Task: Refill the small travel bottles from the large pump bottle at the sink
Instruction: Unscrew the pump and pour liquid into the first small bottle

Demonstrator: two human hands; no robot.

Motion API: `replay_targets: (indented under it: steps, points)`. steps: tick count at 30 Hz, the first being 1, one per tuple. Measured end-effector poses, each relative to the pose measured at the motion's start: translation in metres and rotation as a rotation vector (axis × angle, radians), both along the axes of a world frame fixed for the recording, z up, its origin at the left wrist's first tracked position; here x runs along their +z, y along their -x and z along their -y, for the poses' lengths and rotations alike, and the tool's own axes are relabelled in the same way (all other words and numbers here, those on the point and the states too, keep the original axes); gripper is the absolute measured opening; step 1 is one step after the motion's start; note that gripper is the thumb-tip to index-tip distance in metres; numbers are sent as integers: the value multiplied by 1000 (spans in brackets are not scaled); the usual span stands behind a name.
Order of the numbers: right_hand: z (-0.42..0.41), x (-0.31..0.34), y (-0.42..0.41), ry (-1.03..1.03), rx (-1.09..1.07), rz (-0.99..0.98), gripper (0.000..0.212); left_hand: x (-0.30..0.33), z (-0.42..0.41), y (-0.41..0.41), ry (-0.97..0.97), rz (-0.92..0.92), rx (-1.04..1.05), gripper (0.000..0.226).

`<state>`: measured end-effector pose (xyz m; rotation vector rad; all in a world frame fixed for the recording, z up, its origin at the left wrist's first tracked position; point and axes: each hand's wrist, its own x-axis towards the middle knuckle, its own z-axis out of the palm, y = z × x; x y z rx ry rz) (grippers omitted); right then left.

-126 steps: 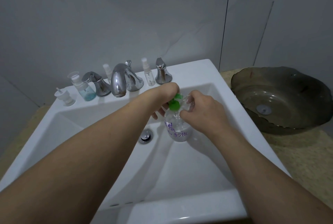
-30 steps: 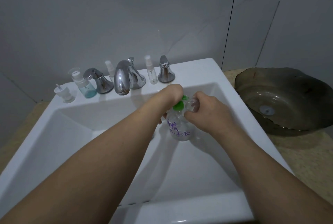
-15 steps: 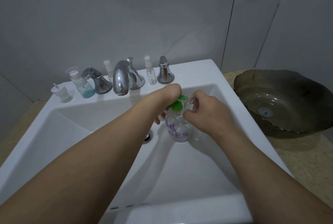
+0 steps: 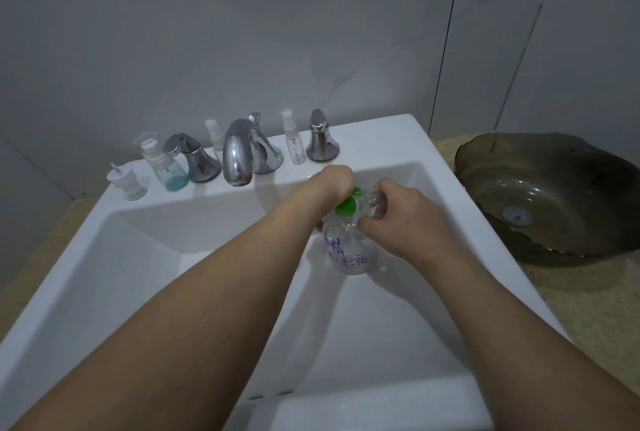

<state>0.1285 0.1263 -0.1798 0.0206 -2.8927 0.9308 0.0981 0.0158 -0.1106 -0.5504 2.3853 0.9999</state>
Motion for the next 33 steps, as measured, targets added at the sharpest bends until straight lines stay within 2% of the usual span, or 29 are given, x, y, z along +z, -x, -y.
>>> replay_targets:
  steps: [7, 11, 18, 23, 29, 33]
  points:
    - [0, 0, 0, -12, 0, 11, 28, -5, -1, 2, 13, -2, -19, 27]
    - [1, 3, 0, -30, 14, -16, 28, -6, 9, 5, -5, 52, -26, 40]
    - [2, 6, -1, -3, 2, -64, 26, -4, 16, 13, 11, 54, -40, 46]
    - [2, 5, 1, 14, 8, -40, 26, 2, 10, 5, 1, 18, -65, 40]
    - [0, 3, 1, -5, -7, 34, 26, -9, -3, 9, 100, -103, -111, 33]
    - [0, 2, 1, -10, -3, 35, 25, -7, -1, 4, 136, -92, -155, 33]
